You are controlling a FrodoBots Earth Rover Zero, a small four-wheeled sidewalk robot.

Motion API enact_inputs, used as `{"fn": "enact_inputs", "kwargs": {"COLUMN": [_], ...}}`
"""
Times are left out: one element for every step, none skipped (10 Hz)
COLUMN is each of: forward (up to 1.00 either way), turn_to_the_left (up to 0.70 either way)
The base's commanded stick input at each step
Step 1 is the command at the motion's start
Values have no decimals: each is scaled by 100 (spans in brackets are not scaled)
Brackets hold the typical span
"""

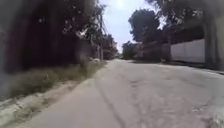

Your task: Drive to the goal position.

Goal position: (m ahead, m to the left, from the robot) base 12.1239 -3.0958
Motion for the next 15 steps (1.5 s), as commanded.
{"fn": "enact_inputs", "kwargs": {"forward": [100, 100, 100, 100, 100, 100, 100, 100, 100, 100, 100, 100, 100, 100, 100], "turn_to_the_left": [2, 2, 2, 2, 2, 2, 2, -1, -16, -38, -38, -25, -5, 2, 2]}}
